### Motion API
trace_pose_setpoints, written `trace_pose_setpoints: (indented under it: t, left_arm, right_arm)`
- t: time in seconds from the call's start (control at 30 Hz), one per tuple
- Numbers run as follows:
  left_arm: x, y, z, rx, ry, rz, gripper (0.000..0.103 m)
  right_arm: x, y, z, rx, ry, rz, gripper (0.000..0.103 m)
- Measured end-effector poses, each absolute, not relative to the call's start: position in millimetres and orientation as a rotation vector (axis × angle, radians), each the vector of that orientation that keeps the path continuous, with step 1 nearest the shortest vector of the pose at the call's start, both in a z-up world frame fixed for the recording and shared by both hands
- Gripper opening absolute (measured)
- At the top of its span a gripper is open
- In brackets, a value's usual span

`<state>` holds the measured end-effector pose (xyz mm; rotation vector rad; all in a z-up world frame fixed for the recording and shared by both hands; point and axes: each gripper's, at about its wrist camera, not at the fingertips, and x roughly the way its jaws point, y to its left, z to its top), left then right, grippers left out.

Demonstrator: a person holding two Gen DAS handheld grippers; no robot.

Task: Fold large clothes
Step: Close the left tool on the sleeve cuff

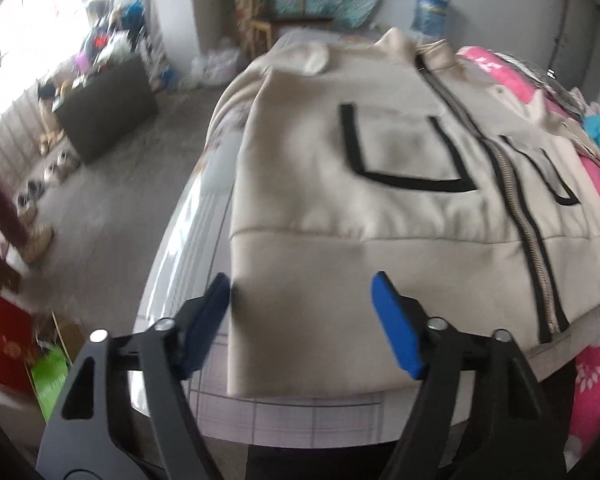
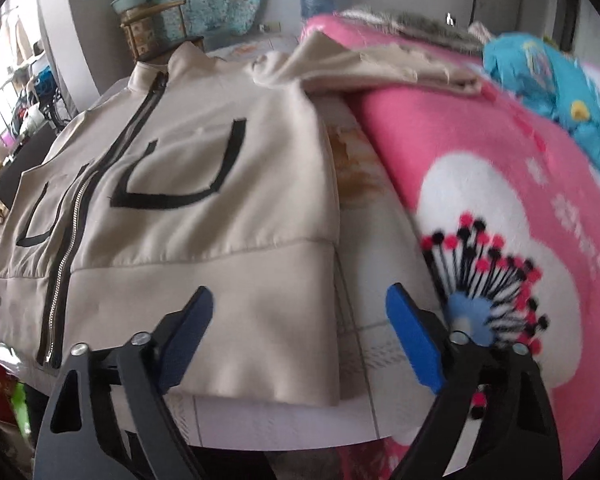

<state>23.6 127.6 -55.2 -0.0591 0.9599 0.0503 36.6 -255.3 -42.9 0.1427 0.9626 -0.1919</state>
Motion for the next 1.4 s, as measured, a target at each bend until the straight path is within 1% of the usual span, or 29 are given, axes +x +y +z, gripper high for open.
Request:
trace_pose_setpoints:
  t: [0.03, 0.1, 0.17, 0.23, 0.37, 0.4, 0.43, 0.5, 0.6, 0.63, 0.67, 0.73, 0.87, 0.97, 1.1, 1.2, 1.3, 1.37, 1.4]
  left_arm:
    - [23, 130, -57, -0.072, 0.961, 0.056, 0.062]
    - [23, 134, -56, -0.081, 0.944, 0.067, 0.062]
    - [23, 137, -56, -0.092, 0.939, 0.072, 0.06]
    - [24, 141, -56, -0.118, 0.934, 0.07, 0.06]
    - [25, 141, -60, -0.101, 0.933, 0.081, 0.053]
    - [25, 140, -60, -0.096, 0.927, 0.082, 0.05]
    - [25, 139, -60, -0.091, 0.919, 0.078, 0.042]
    - [24, 138, -60, -0.081, 0.907, 0.08, 0.038]
    - [21, 133, -61, -0.038, 0.869, 0.087, 0.024]
    - [20, 131, -60, -0.023, 0.86, 0.092, 0.018]
    - [19, 130, -60, -0.003, 0.851, 0.097, 0.012]
    - [17, 128, -56, 0.012, 0.836, 0.095, 0.008]
    - [6, 127, -33, 0.028, 0.779, 0.071, 0.004]
    - [-5, 125, -16, 0.041, 0.748, 0.046, 0.004]
    - [-17, 128, -3, 0.042, 0.768, 0.021, 0.004]
    - [-28, 134, -3, 0.046, 0.812, 0.017, 0.004]
    - [-33, 140, -17, 0.047, 0.873, 0.019, 0.005]
    - [-29, 144, -26, 0.041, 0.907, 0.007, 0.011]
    - [-28, 146, -29, 0.029, 0.921, 0.003, 0.013]
  right_arm:
    - [36, -254, -43, 0.128, 0.958, -0.197, 0.079]
    - [35, -250, -41, 0.093, 0.958, -0.202, 0.074]
    - [32, -248, -42, 0.087, 0.967, -0.195, 0.064]
    - [28, -248, -42, 0.088, 0.974, -0.197, 0.057]
    - [25, -250, -46, 0.082, 0.988, -0.195, 0.043]
    - [24, -249, -46, 0.078, 0.991, -0.192, 0.041]
    - [24, -246, -48, 0.065, 0.993, -0.188, 0.038]
    - [25, -242, -50, 0.035, 0.992, -0.19, 0.036]
    - [27, -242, -50, 0.035, 0.984, -0.18, 0.033]
    - [28, -242, -49, 0.036, 0.983, -0.176, 0.029]
    - [29, -242, -48, 0.043, 0.982, -0.163, 0.018]
    - [29, -242, -45, 0.062, 0.977, -0.155, 0.011]
    - [19, -238, -25, 0.071, 0.925, -0.154, 0.009]
    - [8, -236, -8, 0.072, 0.893, -0.149, 0.009]
    - [-7, -234, 6, 0.067, 0.892, -0.137, 0.008]
    - [-26, -233, 7, 0.063, 0.916, -0.131, 0.008]
    - [-33, -237, -5, 0.061, 0.957, -0.133, 0.01]
    - [-32, -243, -16, 0.047, 1.002, -0.154, 0.011]
    - [-31, -245, -17, 0.047, 1.015, -0.161, 0.014]
